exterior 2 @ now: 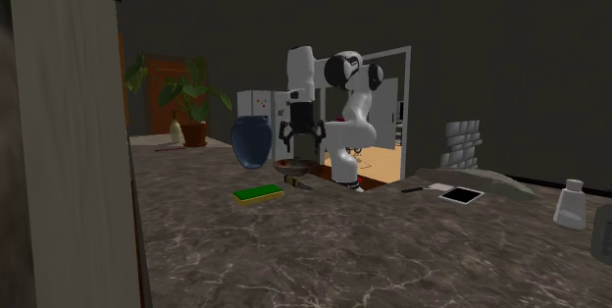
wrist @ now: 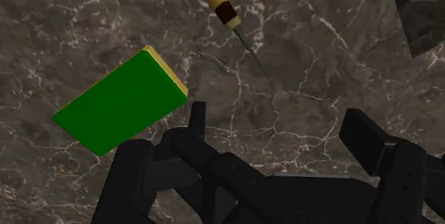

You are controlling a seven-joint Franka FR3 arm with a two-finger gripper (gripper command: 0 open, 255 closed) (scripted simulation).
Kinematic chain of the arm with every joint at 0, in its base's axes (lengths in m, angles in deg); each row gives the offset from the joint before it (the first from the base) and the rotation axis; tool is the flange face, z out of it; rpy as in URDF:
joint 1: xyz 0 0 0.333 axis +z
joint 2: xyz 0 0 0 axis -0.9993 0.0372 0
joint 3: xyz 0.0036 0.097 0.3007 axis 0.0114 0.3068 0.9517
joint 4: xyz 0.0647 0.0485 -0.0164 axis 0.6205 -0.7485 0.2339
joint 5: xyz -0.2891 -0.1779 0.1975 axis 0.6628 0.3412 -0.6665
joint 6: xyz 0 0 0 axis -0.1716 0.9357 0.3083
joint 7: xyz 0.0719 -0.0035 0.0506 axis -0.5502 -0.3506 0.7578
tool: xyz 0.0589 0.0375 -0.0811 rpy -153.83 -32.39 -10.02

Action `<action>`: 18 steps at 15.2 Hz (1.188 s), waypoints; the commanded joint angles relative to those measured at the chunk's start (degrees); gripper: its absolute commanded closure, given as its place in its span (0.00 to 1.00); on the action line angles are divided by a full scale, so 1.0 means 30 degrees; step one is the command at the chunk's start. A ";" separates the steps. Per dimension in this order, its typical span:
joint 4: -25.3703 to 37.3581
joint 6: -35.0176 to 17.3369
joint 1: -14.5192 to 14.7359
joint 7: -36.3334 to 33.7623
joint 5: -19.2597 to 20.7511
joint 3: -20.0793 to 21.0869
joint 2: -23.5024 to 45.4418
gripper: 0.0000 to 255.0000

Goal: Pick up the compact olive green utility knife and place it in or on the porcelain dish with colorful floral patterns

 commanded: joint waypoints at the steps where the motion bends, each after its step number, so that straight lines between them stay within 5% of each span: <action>1: -0.1311 -0.0834 0.0555 0.3550 0.1205 -0.1225 -0.0497 0.00; 6: -0.3685 -0.3371 0.1356 1.1537 0.4615 -0.4586 -0.0425 0.00; 13: -0.4889 -0.5968 0.1206 1.1486 0.5228 -0.5189 0.1011 0.00; 18: -0.4976 -0.6199 0.1197 1.1482 0.5280 -0.5240 0.1158 0.00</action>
